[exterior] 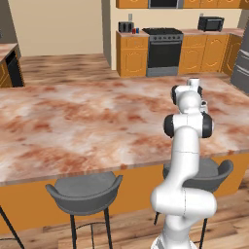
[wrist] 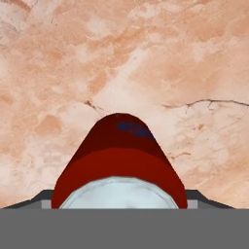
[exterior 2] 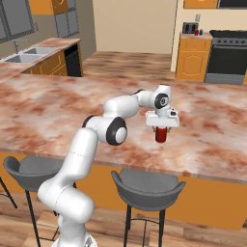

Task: Four empty soda cans are scattered around the kitchen. Gather all the cans and cluster them next to the stove for recycling.

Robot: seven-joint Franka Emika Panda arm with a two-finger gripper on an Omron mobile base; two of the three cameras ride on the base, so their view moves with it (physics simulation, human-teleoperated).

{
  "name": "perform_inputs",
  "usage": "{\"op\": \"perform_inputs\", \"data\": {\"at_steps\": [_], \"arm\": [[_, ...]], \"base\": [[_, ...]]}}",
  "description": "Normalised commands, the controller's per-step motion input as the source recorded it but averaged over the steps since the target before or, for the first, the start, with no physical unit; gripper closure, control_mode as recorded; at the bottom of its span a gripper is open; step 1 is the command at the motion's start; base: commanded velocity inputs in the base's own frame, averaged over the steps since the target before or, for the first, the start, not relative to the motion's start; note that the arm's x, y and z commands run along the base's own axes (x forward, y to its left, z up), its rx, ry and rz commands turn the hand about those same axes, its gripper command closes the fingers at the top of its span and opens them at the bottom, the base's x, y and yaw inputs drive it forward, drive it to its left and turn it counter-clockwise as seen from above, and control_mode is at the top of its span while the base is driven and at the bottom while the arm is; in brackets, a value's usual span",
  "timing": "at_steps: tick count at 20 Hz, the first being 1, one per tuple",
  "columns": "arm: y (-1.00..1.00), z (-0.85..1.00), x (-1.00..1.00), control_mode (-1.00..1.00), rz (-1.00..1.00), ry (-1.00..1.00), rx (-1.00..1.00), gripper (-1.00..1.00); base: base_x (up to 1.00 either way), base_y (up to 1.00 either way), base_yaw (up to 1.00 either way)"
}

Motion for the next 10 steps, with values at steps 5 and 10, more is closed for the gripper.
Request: {"op": "perform_inputs", "data": {"at_steps": [5,10], "arm": [[0.0,0.0,0.0,-1.0,0.0,0.0,0.0,1.0],[-0.03,0.18,0.0,-1.0,0.0,0.0,0.0,1.0]], "base": [[0.0,0.0,0.0],[0.0,0.0,0.0]]}}
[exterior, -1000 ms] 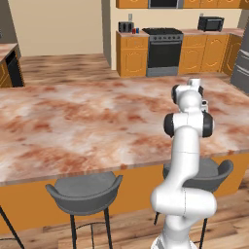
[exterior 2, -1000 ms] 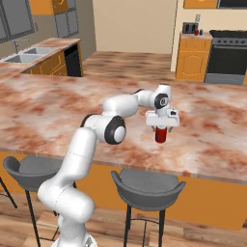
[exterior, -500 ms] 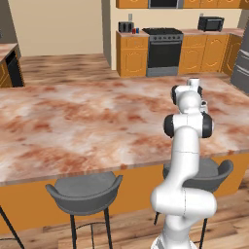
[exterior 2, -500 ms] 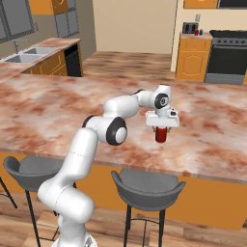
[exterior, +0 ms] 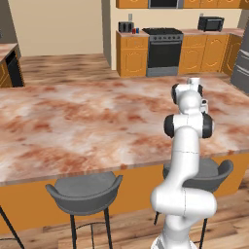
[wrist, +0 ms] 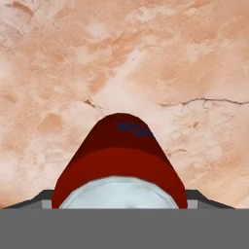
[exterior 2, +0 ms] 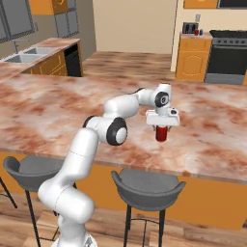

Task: Four empty soda cans are scattered around the kitchen. Gather all the cans and cluster them next to the stove for recycling.

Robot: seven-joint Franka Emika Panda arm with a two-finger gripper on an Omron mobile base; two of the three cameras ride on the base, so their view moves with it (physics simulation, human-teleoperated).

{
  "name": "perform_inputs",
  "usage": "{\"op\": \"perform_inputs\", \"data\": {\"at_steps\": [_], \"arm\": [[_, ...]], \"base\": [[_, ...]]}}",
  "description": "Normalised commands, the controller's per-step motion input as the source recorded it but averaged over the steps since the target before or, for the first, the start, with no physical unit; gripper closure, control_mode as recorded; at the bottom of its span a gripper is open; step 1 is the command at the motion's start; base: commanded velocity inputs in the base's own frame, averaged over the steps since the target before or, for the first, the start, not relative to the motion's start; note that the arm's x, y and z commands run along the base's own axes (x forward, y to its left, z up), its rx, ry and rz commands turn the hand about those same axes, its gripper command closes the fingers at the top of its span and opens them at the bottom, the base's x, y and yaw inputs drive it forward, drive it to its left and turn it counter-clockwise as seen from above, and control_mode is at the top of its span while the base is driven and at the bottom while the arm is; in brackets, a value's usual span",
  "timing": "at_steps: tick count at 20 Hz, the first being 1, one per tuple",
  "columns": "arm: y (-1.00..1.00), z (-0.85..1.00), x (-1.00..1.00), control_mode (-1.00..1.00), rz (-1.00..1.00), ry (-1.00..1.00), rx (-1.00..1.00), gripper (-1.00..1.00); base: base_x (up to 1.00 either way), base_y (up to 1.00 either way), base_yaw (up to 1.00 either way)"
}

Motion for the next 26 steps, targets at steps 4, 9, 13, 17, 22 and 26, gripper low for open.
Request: {"op": "perform_inputs", "data": {"at_steps": [4,9,13,17,22,26], "arm": [[0.0,0.36,-0.02,-1.0,-0.04,0.0,0.0,1.0],[0.03,0.44,-0.11,-1.0,-0.07,0.0,0.0,1.0],[0.22,0.37,-0.23,-1.0,-0.1,0.0,0.0,1.0],[0.35,0.29,-0.37,-1.0,-0.11,0.0,0.0,1.0],[0.31,0.02,-0.64,-1.0,-0.06,-0.03,-0.01,1.0],[0.23,-0.25,-0.89,-1.0,0.0,-0.13,-0.08,1.0]], "base": [[0.0,0.0,0.0],[0.0,0.0,0.0],[0.0,0.0,0.0],[0.0,0.0,0.0],[0.0,0.0,0.0],[0.0,0.0,0.0]]}}
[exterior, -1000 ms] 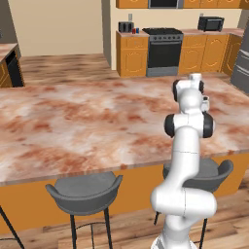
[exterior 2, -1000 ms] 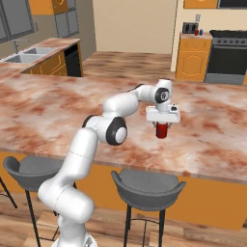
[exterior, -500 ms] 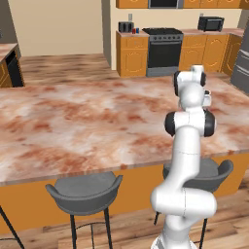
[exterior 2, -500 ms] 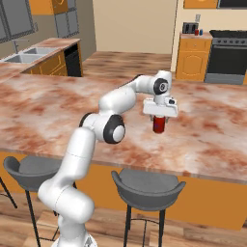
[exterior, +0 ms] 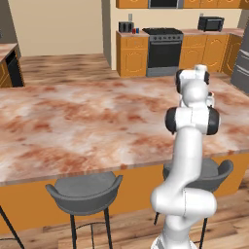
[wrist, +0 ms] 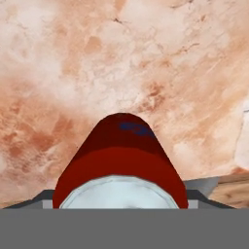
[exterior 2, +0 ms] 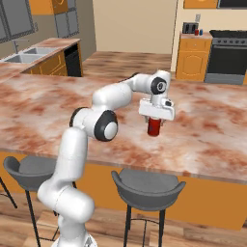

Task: Four empty soda cans are scattered around the kitchen. Gather all the cans and cluster them next to the stove for recycling.

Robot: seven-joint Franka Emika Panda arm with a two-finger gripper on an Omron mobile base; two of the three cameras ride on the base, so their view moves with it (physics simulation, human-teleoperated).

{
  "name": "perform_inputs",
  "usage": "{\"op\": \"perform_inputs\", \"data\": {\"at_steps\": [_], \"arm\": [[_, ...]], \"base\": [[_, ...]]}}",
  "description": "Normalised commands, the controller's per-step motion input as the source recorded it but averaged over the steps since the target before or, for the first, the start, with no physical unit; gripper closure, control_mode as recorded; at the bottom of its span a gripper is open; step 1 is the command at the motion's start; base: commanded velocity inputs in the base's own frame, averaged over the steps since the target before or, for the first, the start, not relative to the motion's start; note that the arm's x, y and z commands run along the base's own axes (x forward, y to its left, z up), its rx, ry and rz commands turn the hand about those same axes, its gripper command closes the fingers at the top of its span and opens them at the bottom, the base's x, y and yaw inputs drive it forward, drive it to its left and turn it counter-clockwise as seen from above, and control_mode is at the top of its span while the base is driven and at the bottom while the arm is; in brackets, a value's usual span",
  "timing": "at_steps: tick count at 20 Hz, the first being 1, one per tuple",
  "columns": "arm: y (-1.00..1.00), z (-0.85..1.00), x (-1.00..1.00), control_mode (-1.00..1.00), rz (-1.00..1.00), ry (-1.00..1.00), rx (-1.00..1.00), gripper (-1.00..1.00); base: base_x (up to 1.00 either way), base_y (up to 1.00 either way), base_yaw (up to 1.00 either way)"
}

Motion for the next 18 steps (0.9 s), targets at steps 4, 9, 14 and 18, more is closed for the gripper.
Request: {"op": "perform_inputs", "data": {"at_steps": [4,9,14,18], "arm": [[0.52,-0.04,-0.88,-1.0,-0.03,-0.21,-0.15,1.0],[0.74,0.12,-0.65,-1.0,-0.04,-0.25,-0.11,1.0],[0.6,0.39,-0.43,-1.0,0.0,-0.2,-0.04,1.0],[0.34,0.59,-0.28,-1.0,0.01,-0.06,0.0,1.0]], "base": [[0.0,0.0,0.0],[0.0,0.0,0.0],[0.0,0.0,0.0],[0.0,0.0,0.0]]}}
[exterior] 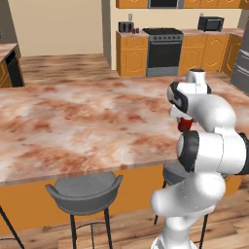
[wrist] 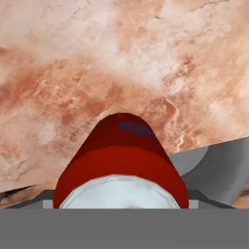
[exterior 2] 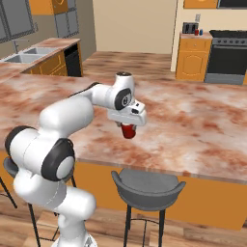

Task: Four empty soda cans are scattered around the kitchen. Gather all the cans and cluster them next to the stove for recycling.

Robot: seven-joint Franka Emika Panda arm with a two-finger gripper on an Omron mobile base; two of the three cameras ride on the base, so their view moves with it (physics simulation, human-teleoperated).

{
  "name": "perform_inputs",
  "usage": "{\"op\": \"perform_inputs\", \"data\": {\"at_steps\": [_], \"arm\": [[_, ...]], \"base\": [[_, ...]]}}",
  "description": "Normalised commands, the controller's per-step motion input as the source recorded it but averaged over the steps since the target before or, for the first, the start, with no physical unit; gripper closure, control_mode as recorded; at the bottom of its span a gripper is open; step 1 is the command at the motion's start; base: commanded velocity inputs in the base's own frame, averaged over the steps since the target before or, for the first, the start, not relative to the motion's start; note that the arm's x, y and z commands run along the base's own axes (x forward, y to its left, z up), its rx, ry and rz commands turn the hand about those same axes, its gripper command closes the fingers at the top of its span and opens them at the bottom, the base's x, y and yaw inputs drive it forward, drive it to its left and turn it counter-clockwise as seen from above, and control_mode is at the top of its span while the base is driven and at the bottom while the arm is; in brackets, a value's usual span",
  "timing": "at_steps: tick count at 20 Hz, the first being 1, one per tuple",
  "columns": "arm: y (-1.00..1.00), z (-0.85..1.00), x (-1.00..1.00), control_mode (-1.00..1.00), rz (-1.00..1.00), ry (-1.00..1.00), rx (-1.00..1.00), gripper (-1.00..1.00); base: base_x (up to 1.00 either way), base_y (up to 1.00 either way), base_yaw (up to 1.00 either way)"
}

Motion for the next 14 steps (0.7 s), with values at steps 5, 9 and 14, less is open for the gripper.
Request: {"op": "perform_inputs", "data": {"at_steps": [5,9,14], "arm": [[0.3,0.54,-0.29,-1.0,0.01,0.0,0.0,1.0],[0.31,0.47,-0.36,-1.0,0.0,0.0,0.0,1.0],[0.29,0.3,-0.4,-1.0,0.0,0.02,0.0,1.0]], "base": [[0.0,0.0,0.0],[0.0,0.0,0.0],[0.0,0.0,0.0]]}}
